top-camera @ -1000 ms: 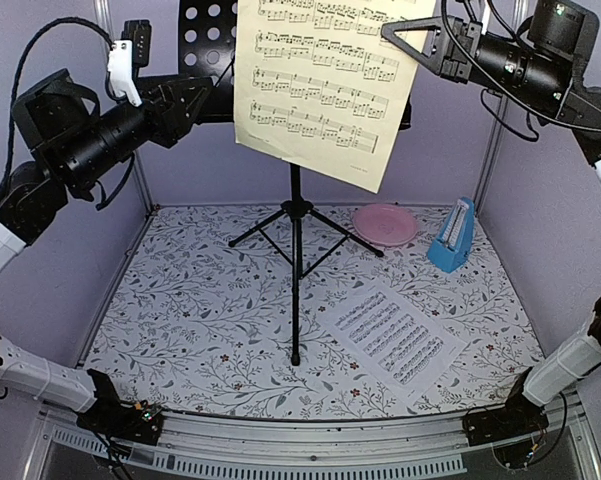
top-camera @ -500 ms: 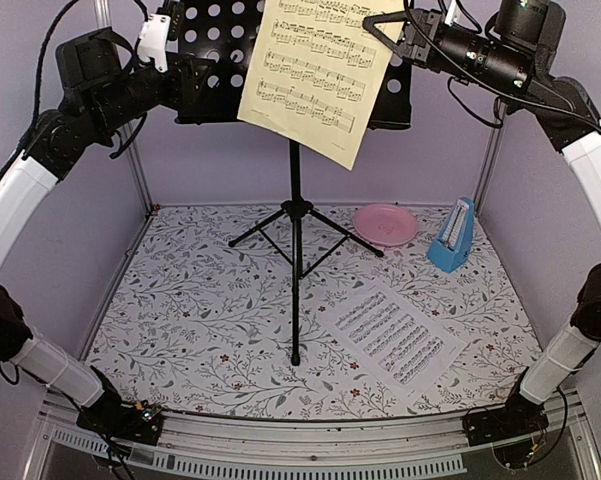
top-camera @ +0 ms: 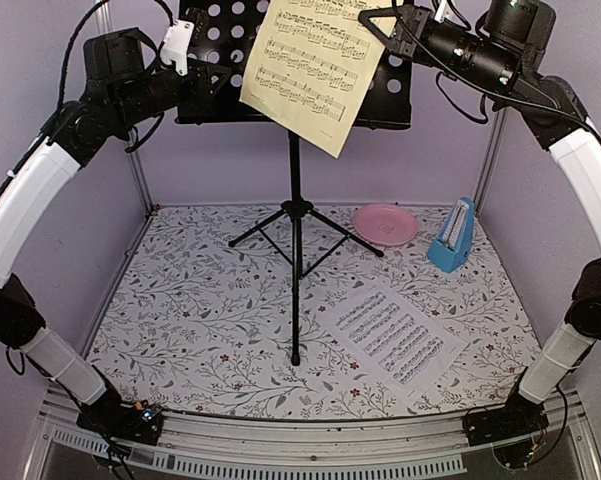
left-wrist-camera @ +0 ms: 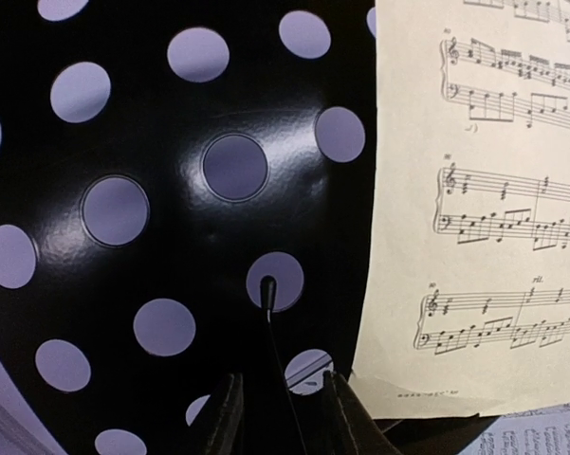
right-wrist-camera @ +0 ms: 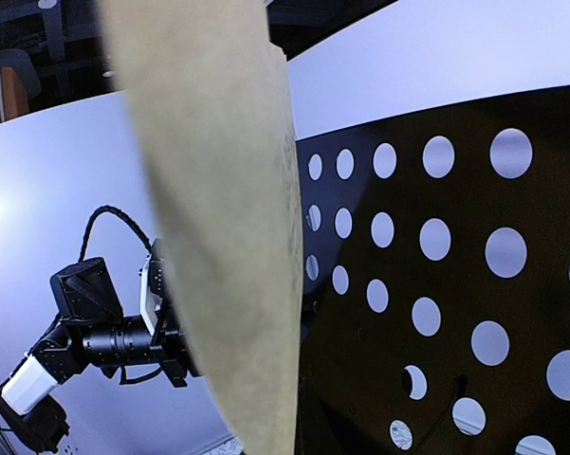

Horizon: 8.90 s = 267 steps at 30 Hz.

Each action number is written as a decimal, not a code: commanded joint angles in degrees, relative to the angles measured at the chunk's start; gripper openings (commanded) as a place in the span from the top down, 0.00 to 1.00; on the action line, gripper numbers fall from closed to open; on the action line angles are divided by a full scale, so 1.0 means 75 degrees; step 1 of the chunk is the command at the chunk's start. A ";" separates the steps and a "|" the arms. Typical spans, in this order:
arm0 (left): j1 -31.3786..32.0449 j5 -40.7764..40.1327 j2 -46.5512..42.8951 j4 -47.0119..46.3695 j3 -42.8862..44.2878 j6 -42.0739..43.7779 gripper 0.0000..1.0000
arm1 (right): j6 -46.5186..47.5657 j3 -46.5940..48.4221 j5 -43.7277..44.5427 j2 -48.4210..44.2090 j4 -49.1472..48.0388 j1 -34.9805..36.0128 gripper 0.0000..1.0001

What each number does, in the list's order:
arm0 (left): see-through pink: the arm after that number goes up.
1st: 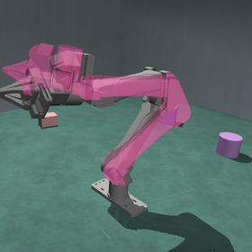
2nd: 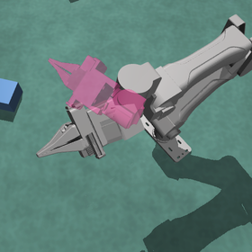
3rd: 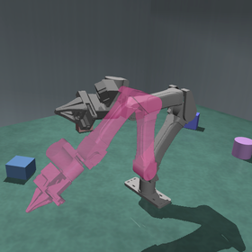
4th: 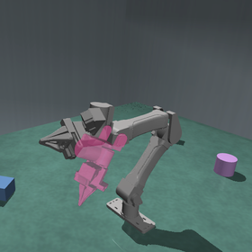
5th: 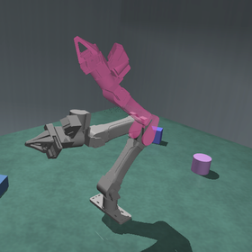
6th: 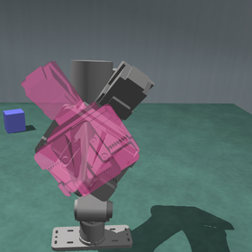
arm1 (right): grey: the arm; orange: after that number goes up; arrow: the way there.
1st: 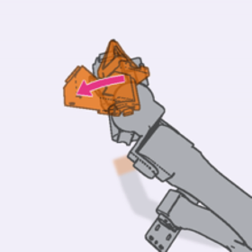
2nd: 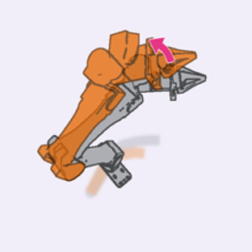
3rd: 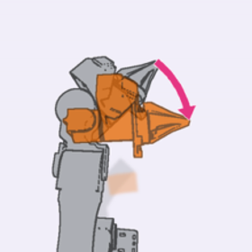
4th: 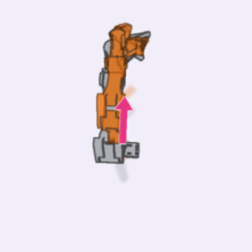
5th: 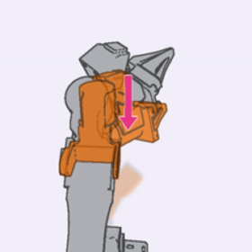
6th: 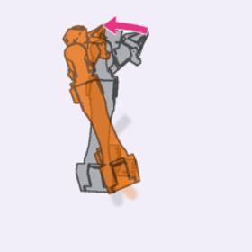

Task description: Set up the instrument practice props

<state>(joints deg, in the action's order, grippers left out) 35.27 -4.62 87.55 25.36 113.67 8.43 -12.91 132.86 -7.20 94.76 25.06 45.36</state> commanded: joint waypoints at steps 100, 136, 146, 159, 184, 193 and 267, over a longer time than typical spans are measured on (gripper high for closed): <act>0.0149 0.0492 -0.1059 -0.3645 -0.2578 -0.0167 1.00 | 0.4010 0.0801 0.1239 0.1045 -0.1258 0.0369 1.00; 0.0179 0.1019 -0.1233 -0.5274 -0.3425 0.0182 1.00 | 0.5163 0.0420 0.1438 0.0937 -0.1974 0.0543 1.00; 0.0191 0.1265 -0.1287 -0.5301 -0.3572 0.0107 1.00 | 0.5858 0.0566 0.0962 0.1531 -0.2811 0.0715 1.00; 0.0196 0.1370 -0.1342 -0.5385 -0.3718 0.0097 1.00 | 0.6173 0.0907 0.0969 0.2239 -0.3664 0.0835 1.00; 0.0196 0.1457 -0.1349 -0.5537 -0.3868 0.0080 1.00 | 0.6608 0.1116 0.0644 0.3072 -0.4666 0.0907 1.00; 0.0196 0.1488 -0.1326 -0.5538 -0.3847 0.0072 1.00 | 0.6659 0.1153 0.0449 0.3280 -0.4990 0.0930 1.00; -0.0525 -0.0956 0.0589 -0.2052 0.1286 -0.0116 0.31 | 0.5994 -0.0426 0.1082 0.1828 -0.5357 0.1036 0.26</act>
<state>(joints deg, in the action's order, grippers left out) 32.47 -10.07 94.70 8.12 123.87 8.43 33.61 130.45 -0.47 111.15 -16.23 52.53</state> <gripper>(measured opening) 0.681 0.734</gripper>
